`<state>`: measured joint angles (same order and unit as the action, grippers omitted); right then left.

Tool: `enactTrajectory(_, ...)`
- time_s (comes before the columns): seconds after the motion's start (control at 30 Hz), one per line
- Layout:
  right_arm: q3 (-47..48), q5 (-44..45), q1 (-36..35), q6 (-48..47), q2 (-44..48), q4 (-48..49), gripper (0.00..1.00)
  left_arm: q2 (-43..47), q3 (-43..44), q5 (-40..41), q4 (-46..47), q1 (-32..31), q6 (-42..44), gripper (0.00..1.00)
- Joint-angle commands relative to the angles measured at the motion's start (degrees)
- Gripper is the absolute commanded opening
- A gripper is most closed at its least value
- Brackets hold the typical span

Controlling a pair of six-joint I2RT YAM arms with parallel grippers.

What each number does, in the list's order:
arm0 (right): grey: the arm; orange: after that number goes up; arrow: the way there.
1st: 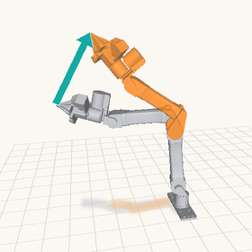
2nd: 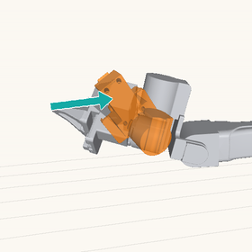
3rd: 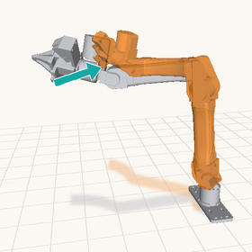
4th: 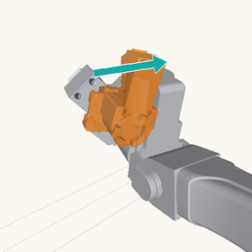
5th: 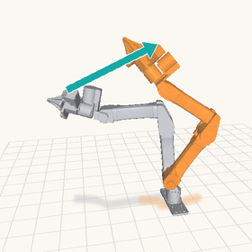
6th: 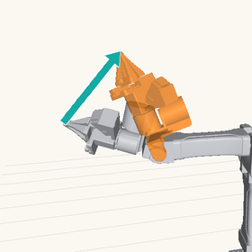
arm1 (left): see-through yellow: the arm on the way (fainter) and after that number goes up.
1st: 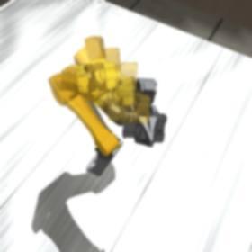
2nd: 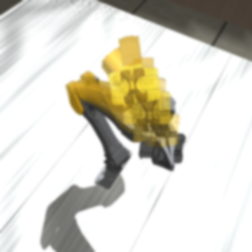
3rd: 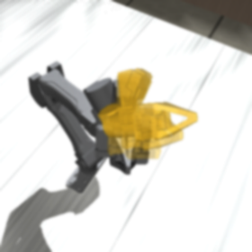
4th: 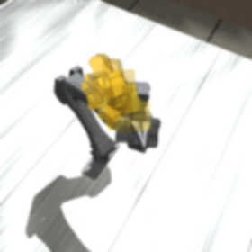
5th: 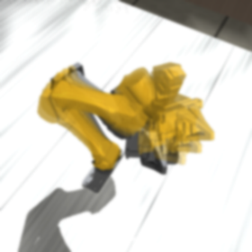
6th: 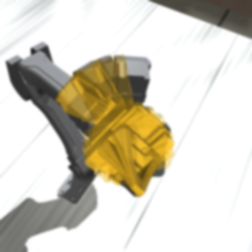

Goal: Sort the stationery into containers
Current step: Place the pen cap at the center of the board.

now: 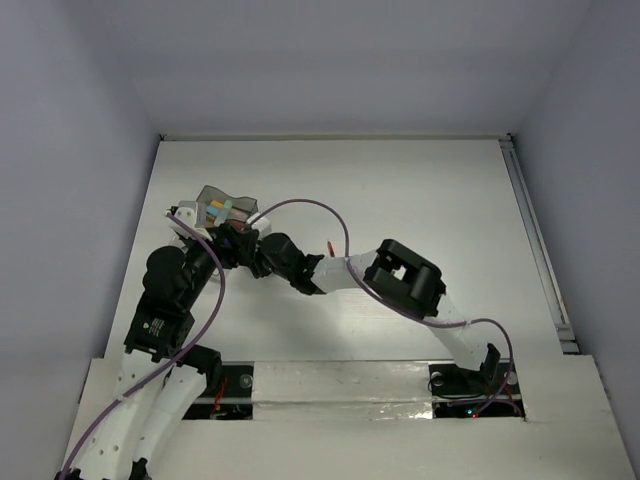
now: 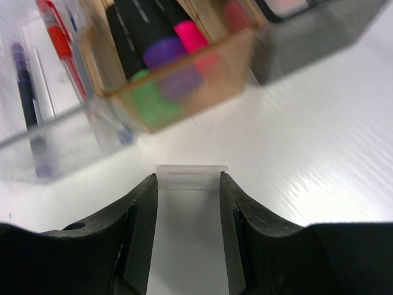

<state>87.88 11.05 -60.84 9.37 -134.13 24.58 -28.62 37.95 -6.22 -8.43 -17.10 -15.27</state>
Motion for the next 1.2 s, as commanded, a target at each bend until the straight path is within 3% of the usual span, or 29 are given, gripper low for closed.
enactTrajectory(0.0,-4.9,4.0,1.2,3.5,6.8,0.1,0.25,0.6,2.0,-0.7,3.2,0.4,0.4,0.75)
enactTrajectory(0.17,-13.8,7.3,4.3,3.8,17.1,0.4,0.25,0.5,1.9,-1.3,3.4,0.4,0.2,0.75)
enactTrajectory(0.43,-28.7,16.0,17.7,10.9,31.5,-13.0,0.25,1.0,1.7,-2.0,3.5,0.4,0.1,0.75)
enactTrajectory(0.7,-30.7,19.2,22.4,14.0,30.2,-24.4,0.27,1.2,1.6,-2.3,3.3,0.4,0.1,0.75)
enactTrajectory(0.8,-29.8,18.8,22.4,14.8,29.1,-28.1,0.32,1.2,1.6,-2.2,3.2,0.4,0.1,0.75)
enactTrajectory(0.83,-29.8,18.6,22.4,15.0,29.1,-28.3,0.42,1.2,1.6,-2.3,3.2,0.4,0.1,0.75)
enactTrajectory(0.97,-28.8,17.7,23.0,14.8,29.4,-29.9,0.60,1.2,1.6,-2.3,3.2,-0.1,0.1,0.75)
enactTrajectory(1.17,-27.9,14.9,23.0,13.1,34.6,-32.7,0.64,1.1,1.7,-2.2,3.0,-0.1,0.1,0.75)
